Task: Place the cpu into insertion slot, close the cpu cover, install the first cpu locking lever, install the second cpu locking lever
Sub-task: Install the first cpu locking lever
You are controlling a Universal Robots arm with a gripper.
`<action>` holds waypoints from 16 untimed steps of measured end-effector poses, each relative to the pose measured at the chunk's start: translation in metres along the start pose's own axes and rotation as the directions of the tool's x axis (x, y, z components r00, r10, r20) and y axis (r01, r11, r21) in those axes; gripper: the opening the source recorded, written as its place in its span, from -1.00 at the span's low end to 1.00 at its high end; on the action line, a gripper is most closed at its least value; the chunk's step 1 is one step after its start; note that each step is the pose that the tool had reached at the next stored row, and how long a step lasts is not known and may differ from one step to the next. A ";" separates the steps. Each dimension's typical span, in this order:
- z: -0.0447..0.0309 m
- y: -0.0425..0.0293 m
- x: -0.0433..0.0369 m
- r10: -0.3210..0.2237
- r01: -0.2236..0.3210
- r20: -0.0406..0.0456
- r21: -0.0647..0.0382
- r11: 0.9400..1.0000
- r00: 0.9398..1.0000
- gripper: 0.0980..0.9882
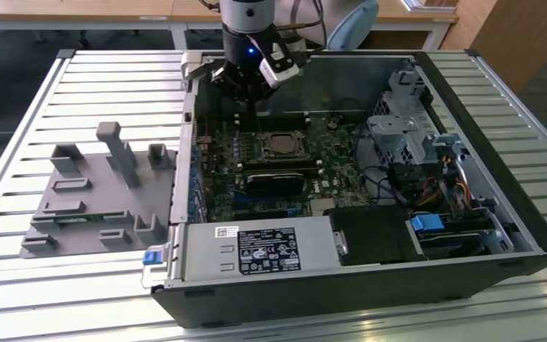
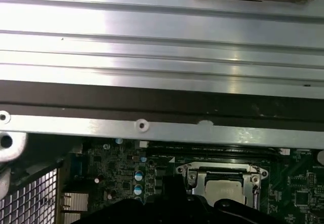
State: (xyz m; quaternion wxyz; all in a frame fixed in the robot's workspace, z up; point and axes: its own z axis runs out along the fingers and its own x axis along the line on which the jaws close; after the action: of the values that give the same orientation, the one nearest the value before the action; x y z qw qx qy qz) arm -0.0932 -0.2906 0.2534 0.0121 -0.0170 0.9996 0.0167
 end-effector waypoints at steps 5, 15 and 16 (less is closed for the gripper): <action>0.0012 -0.0001 -0.0167 0.000 0.000 0.000 0.000 1.000 1.000 -0.98; 0.0045 -0.0001 -0.0483 0.000 0.000 0.000 -0.009 1.000 1.000 -0.98; 0.0047 -0.0002 -0.0484 0.001 -0.001 0.001 -0.023 1.000 1.000 -0.98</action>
State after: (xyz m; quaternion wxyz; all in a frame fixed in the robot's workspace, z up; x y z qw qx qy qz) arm -0.0447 -0.2890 0.2499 0.0123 -0.0168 0.9994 0.0282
